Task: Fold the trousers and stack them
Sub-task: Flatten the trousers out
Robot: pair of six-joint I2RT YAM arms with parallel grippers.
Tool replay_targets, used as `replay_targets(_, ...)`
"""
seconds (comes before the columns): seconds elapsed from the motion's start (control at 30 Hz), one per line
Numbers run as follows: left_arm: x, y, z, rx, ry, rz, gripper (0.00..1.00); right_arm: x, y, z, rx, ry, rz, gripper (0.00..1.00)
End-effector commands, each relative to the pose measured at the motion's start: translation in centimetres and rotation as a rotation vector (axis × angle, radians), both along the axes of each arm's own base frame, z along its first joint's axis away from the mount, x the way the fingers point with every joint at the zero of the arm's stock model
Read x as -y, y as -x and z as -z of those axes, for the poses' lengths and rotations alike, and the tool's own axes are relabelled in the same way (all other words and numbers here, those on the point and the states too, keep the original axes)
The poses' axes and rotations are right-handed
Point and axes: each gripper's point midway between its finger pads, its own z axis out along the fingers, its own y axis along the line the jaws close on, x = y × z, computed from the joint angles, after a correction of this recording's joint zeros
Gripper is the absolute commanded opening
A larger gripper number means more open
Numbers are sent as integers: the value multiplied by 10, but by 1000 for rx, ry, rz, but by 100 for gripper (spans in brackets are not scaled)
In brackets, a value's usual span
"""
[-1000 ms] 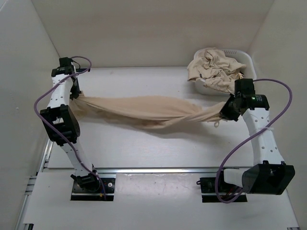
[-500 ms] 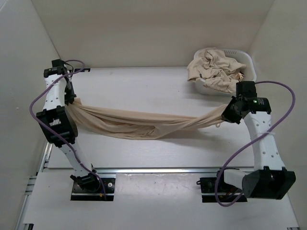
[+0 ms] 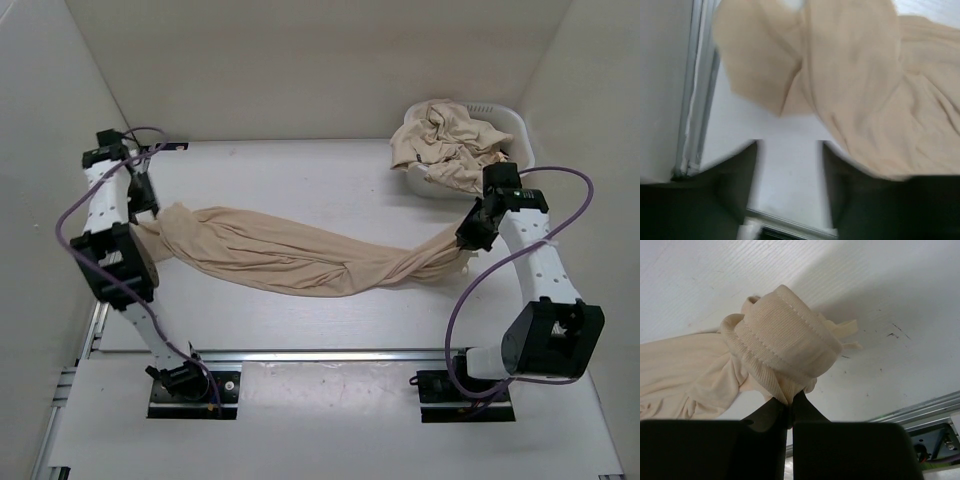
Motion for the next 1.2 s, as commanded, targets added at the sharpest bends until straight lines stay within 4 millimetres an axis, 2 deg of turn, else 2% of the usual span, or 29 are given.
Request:
replay_targets(0.0,15,36,-31,95,87,3,46,-5,-8,-13,86,-40,15,0)
replay_targets(0.03,22,46,-21,66,116,8,41,-7,-6,-10,74,-49,11,0)
replay_targets(0.07,40,62,6,-13,171,27,38,-7,-4,-6,65,-49,12,0)
replay_targets(0.17,64,85,42,-134,269,48,38,-5,-2,-3,55,-40,16,0)
replay_targets(0.2,71,95,51,-168,299,48,42,-5,-2,-3,55,-40,16,0)
replay_targets(0.27,77,89,67,-172,343,54,49,-3,1,-5,66,-27,12,0)
replay_targets(0.33,77,79,72,-156,358,60,56,2,2,-7,74,-13,18,0)
replay_targets(0.37,77,73,80,-163,374,61,57,2,4,-7,64,-13,18,0)
replay_targets(0.43,76,60,82,-150,367,73,59,6,7,-6,63,-5,31,0)
replay_targets(0.47,73,57,90,-162,359,69,59,9,10,-7,63,-4,44,0)
replay_targets(0.53,65,52,95,-155,322,64,59,12,12,-7,64,-4,56,0)
replay_targets(0.57,60,44,100,-133,296,63,59,12,13,-10,76,-3,56,0)
replay_targets(0.67,55,39,108,-118,275,62,66,15,16,-12,88,-2,65,0)
replay_targets(0.73,60,34,120,-131,271,79,70,16,18,-11,79,6,69,0)
replay_targets(0.8,59,30,126,-132,247,85,70,18,18,-11,78,6,78,0)
replay_targets(0.87,55,29,135,-152,200,86,64,18,18,-11,78,6,78,0)
replay_targets(0.9,59,29,138,-153,199,96,58,19,16,-14,88,7,78,0)
replay_targets(0.93,60,31,143,-166,203,95,35,19,16,-14,88,7,78,0)
replay_targets(0.97,61,28,143,-155,209,98,20,19,16,-14,88,7,78,0)
replay_targets(1.0,60,25,141,-146,206,99,14,20,12,-16,105,-3,83,0)
replay_targets(1.03,61,21,139,-134,212,102,14,18,7,-22,131,-11,79,0)
replay_targets(1.1,50,5,118,-90,164,98,14,19,-9,-27,149,-25,67,0)
replay_targets(1.13,37,3,100,-70,142,72,14,21,-17,-33,162,-14,46,0)
replay_targets(1.17,20,-12,75,-15,84,50,14,26,-33,-49,189,-5,44,0)
